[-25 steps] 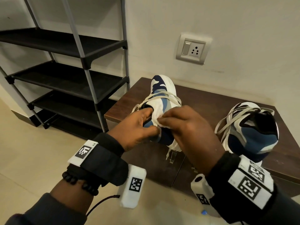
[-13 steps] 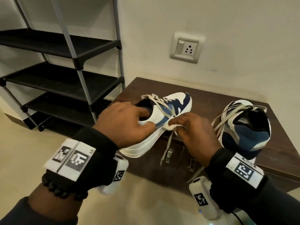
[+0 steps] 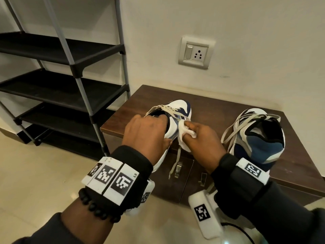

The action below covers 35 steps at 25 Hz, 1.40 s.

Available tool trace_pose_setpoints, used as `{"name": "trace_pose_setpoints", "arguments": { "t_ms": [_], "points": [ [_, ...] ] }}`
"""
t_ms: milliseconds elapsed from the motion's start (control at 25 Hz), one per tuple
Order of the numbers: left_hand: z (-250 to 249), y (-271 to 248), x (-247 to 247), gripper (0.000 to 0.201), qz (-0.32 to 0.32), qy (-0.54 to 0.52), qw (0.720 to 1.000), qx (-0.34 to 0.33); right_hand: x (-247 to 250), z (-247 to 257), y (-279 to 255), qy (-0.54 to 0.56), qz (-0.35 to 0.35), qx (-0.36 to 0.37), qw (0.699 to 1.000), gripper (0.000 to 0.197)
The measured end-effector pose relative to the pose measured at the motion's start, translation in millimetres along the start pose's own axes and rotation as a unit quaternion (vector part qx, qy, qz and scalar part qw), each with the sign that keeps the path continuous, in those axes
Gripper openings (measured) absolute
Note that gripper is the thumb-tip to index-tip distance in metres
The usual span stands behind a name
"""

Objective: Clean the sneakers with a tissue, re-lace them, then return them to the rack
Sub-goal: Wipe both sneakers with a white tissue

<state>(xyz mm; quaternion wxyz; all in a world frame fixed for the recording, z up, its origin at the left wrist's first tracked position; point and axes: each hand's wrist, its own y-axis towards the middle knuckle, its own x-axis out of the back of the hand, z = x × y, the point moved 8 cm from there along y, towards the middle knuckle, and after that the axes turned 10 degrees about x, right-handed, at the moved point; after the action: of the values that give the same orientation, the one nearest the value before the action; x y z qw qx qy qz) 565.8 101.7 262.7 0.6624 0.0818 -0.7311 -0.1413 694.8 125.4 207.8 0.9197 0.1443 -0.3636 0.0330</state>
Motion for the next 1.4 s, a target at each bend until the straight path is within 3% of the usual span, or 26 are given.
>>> {"name": "trace_pose_setpoints", "arguments": {
  "t_ms": [120, 200, 280, 360, 440, 560, 680, 800, 880, 960, 1120, 1200, 1320, 1400],
  "points": [
    [2.6, -1.0, 3.6, 0.026, 0.022, -0.012, 0.999, -0.03, 20.4, 1.6, 15.7, 0.071, -0.108, 0.0, 0.992, 0.051],
    [8.5, -2.0, 2.9, 0.03, 0.034, -0.022, 0.999, -0.023, 42.5, 30.8, 22.9, 0.079, -0.163, 0.122, 0.976, 0.053],
    [7.8, -4.3, 1.4, 0.036, 0.019, -0.001, 1.0, -0.015, 37.5, 50.2, 26.4, -0.059, -0.084, 0.189, 0.977, 0.046],
    [1.5, -3.2, -3.5, 0.045, 0.017, 0.026, 1.0, 0.0, 25.8, 29.4, 28.3, -0.193, -0.001, 0.115, 0.974, 0.033],
    [-2.7, 3.8, -5.1, 0.042, 0.022, 0.026, 0.999, 0.021, 26.2, 7.5, 23.6, -0.229, 0.003, 0.055, 0.972, 0.032],
    [8.2, 11.3, -6.2, 0.025, 0.064, -0.097, 0.991, 0.06, 28.6, 18.4, 13.8, -0.168, -0.052, 0.106, 0.979, 0.031],
    [34.4, 12.8, -7.9, 0.016, 0.107, -0.278, 0.951, 0.079, 32.0, 46.3, 2.6, -0.108, -0.13, 0.206, 0.964, 0.028],
    [49.8, 5.8, -9.5, 0.018, 0.162, -0.475, 0.859, 0.105, 52.1, 42.7, 8.7, -0.116, -0.201, 0.213, 0.949, 0.024],
    [47.5, 1.3, -14.4, 0.021, 0.177, -0.453, 0.87, 0.086, 55.7, 38.6, 10.6, -0.151, -0.215, 0.182, 0.948, 0.024],
    [47.5, 0.1, -17.2, 0.022, 0.173, -0.435, 0.881, 0.074, 34.2, 56.2, -0.7, -0.141, -0.188, 0.207, 0.95, 0.025],
    [55.0, -0.6, -18.4, 0.022, 0.209, -0.496, 0.839, 0.075, -9.9, 95.5, -28.9, -0.116, -0.087, 0.312, 0.939, 0.029],
    [52.0, -1.4, -18.4, 0.023, 0.222, -0.507, 0.83, 0.073, 5.8, 74.3, -11.1, -0.135, -0.111, 0.277, 0.945, 0.025],
    [49.9, -0.1, -20.6, 0.031, 0.206, -0.493, 0.841, 0.078, 36.0, 41.1, 5.5, -0.154, -0.193, 0.203, 0.947, 0.023],
    [54.5, 2.3, -23.9, 0.034, 0.193, -0.5, 0.839, 0.092, 24.0, 46.5, -5.3, -0.159, -0.188, 0.2, 0.948, 0.027]
  ]
}}
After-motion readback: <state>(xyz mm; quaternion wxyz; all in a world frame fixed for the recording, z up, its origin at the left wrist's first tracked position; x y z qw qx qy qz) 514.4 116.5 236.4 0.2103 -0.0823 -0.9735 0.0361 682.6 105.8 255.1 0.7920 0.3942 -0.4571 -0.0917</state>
